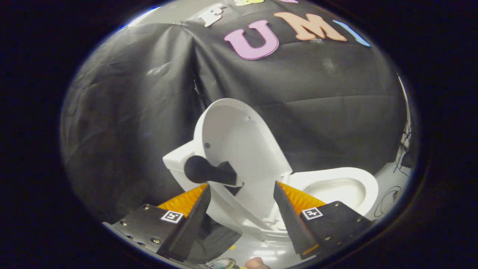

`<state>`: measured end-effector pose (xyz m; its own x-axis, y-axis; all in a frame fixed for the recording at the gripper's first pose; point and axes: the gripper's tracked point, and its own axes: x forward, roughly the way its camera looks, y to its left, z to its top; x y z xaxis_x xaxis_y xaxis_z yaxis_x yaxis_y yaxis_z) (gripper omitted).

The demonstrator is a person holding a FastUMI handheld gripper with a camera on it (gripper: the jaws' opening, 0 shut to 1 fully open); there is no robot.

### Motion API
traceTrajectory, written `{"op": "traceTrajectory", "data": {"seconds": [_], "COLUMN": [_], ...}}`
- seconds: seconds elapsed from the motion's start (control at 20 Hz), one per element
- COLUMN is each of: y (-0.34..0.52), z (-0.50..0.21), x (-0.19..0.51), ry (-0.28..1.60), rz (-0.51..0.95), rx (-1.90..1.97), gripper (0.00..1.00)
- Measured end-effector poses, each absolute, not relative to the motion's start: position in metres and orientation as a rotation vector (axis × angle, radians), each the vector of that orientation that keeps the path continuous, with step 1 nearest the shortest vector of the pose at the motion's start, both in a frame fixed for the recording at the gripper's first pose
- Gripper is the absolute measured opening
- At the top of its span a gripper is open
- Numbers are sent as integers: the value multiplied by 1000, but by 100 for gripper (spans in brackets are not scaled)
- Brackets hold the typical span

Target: Open the toilet lid.

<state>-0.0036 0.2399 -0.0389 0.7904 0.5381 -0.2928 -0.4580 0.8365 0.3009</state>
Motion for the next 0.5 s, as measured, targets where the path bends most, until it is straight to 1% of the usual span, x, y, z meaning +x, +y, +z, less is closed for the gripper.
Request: {"op": "traceTrajectory", "data": {"seconds": [0.5], "y": [155], "z": [5], "x": [-8], "ry": [273], "rz": [467], "rx": [156], "gripper": [99]}}
